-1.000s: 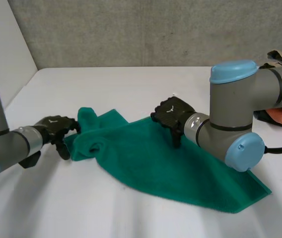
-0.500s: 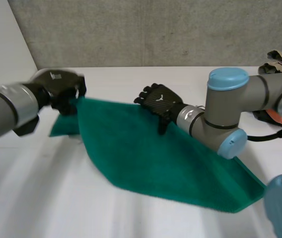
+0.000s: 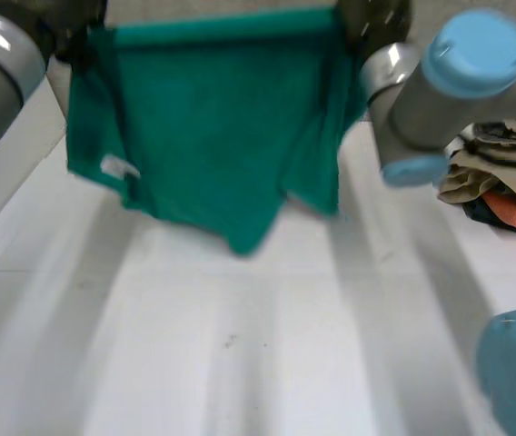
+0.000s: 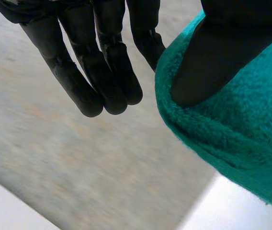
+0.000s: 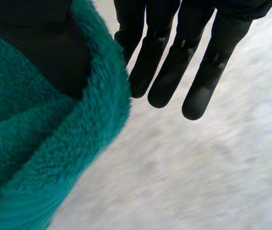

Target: Fold the laundry.

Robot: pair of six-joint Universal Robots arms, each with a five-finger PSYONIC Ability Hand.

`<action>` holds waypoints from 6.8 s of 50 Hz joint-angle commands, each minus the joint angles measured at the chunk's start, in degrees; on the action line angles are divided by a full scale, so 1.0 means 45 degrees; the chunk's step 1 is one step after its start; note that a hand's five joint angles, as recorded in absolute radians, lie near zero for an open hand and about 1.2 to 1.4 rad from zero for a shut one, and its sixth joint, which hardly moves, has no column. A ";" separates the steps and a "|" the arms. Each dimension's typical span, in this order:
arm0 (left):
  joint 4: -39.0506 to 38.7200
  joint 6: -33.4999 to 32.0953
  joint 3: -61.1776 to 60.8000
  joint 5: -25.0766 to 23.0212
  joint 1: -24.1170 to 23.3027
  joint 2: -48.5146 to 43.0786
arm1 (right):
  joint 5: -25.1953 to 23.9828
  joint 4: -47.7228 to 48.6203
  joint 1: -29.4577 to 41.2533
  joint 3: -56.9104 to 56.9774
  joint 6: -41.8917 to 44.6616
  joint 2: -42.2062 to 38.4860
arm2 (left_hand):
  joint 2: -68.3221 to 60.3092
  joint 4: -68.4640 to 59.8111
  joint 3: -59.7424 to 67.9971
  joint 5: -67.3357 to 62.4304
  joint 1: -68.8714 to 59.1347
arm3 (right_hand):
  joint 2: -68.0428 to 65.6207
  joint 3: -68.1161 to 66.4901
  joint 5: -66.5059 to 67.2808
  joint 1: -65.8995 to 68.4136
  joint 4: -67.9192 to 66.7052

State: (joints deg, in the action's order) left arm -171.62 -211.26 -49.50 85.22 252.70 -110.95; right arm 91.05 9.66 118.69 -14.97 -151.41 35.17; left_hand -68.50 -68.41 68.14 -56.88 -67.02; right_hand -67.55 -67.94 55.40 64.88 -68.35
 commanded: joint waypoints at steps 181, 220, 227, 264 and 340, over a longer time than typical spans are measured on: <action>0.1556 -0.1296 -0.2359 -0.1437 -0.0764 -0.5540 | -0.2109 -0.4373 -0.4716 -1.2396 -0.0357 0.5036 | 0.6672 0.6654 -0.6594 0.6313 0.6344 | -0.2768 -0.2680 0.3243 0.3360 -0.2590; 0.2199 -0.2077 -0.0695 0.0594 -0.1996 -0.5487 | -0.2362 -0.5231 -0.5204 -1.2708 -0.0143 0.5991 | -0.2556 -0.2574 0.2634 -0.2916 -0.2885 | -0.2768 -0.2680 0.3243 0.3360 -0.2590; 0.3509 -0.2136 -0.3061 -0.0010 -0.1468 0.0585 | -0.3690 -0.6736 -0.5654 -1.2417 0.0814 0.8607 | -0.2556 -0.2574 0.2634 -0.2916 -0.2885 | -0.2768 -0.2680 0.3243 0.3360 -0.2590; -0.1177 0.0069 0.7442 0.0259 -0.0335 -0.4779 | 0.0896 0.1301 -0.2803 -0.5913 -0.2524 0.4840 | -0.2556 -0.2574 0.2634 -0.2916 -0.2885 | -0.2768 -0.2680 0.3243 0.3360 -0.2590; -0.4010 -0.3327 -0.6227 -0.1340 0.2419 -0.4660 | -0.1660 -0.0877 -0.4384 -1.5892 -0.1432 0.6266 | 0.3659 0.3641 -0.3581 0.3300 0.3331 | -0.2768 -0.2680 0.3243 0.3360 -0.2590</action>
State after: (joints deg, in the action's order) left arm -188.68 -224.64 -78.46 79.15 262.32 -130.84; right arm 83.59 5.95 99.11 -86.47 -157.87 63.27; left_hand -36.69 -36.52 36.63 -26.33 -36.93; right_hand -67.55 -68.27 57.93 65.32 -68.63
